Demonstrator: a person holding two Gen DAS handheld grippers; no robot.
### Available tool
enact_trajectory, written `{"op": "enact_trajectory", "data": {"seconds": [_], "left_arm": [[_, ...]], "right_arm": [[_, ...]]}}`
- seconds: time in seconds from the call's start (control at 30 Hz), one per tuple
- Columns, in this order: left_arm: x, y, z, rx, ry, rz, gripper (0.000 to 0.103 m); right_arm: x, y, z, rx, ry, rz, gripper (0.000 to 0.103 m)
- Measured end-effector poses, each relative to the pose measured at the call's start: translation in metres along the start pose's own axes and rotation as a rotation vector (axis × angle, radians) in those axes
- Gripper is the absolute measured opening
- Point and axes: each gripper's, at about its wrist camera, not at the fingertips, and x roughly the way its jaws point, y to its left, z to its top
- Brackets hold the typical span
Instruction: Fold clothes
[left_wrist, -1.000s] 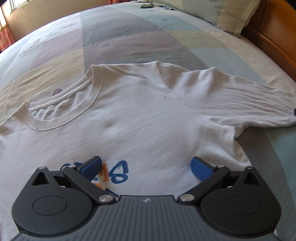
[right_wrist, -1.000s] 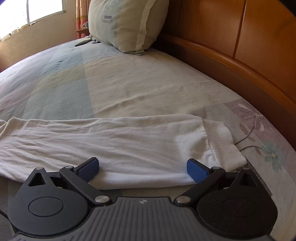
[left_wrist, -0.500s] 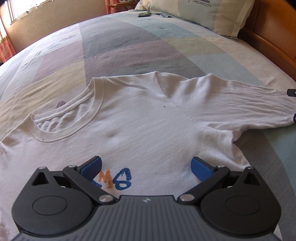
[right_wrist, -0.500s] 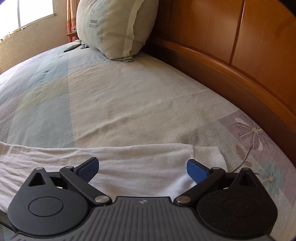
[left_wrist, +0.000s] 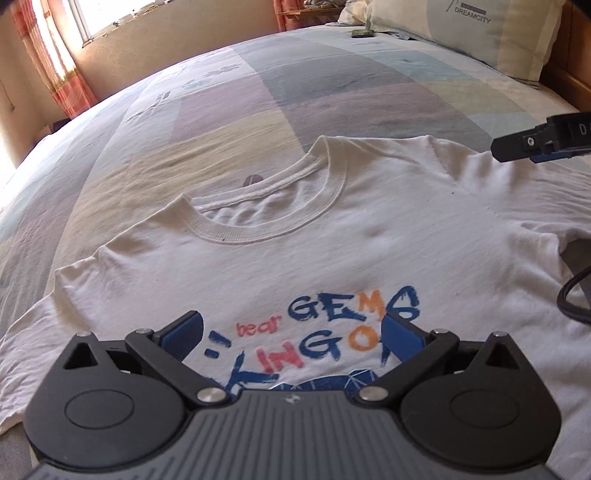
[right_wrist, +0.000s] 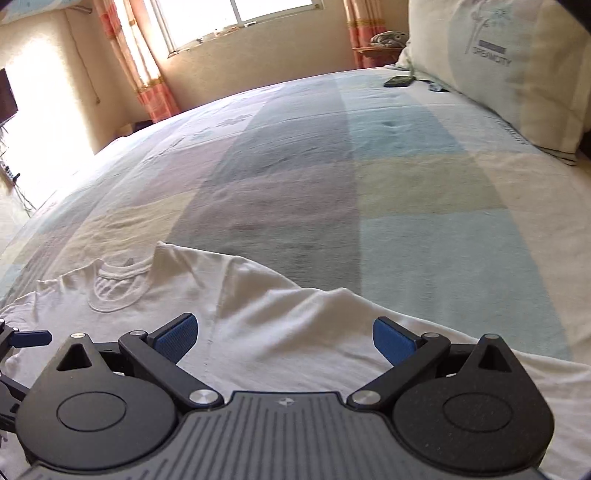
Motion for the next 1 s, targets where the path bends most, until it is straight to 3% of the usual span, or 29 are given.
{"op": "enact_trajectory", "data": {"seconds": [0.1, 0.3, 0.43, 0.53, 0.6, 0.77, 0.87, 1.0], "left_arm": [[-0.002, 0.022, -0.011, -0.062, 0.010, 0.026, 0.102], [-0.001, 0.047, -0.026, -0.136, 0.013, 0.034, 0.102], [-0.001, 0.054, -0.032, -0.157, 0.020, -0.002, 0.102], [0.000, 0.057, -0.036, -0.160, 0.036, -0.044, 0.102], [0.001, 0.058, -0.038, -0.158, 0.046, -0.063, 0.102], [-0.004, 0.066, -0.038, -0.177, 0.012, -0.091, 0.102], [-0.006, 0.078, -0.032, -0.198, -0.023, -0.071, 0.102], [0.002, 0.102, -0.018, -0.201, -0.061, -0.028, 0.102]], "right_arm": [[0.029, 0.013, 0.001, -0.001, 0.060, -0.004, 0.103], [0.048, 0.015, 0.009, -0.052, 0.079, -0.185, 0.103], [0.039, 0.034, 0.021, -0.046, 0.044, -0.097, 0.103], [0.058, 0.058, 0.022, -0.058, 0.095, 0.035, 0.103], [0.076, 0.067, 0.022, -0.064, 0.116, 0.033, 0.103], [0.096, 0.076, 0.033, -0.076, 0.082, -0.103, 0.103], [0.078, 0.080, 0.037, -0.065, 0.056, -0.069, 0.103], [0.043, 0.085, 0.029, -0.099, 0.022, -0.093, 0.103]]}}
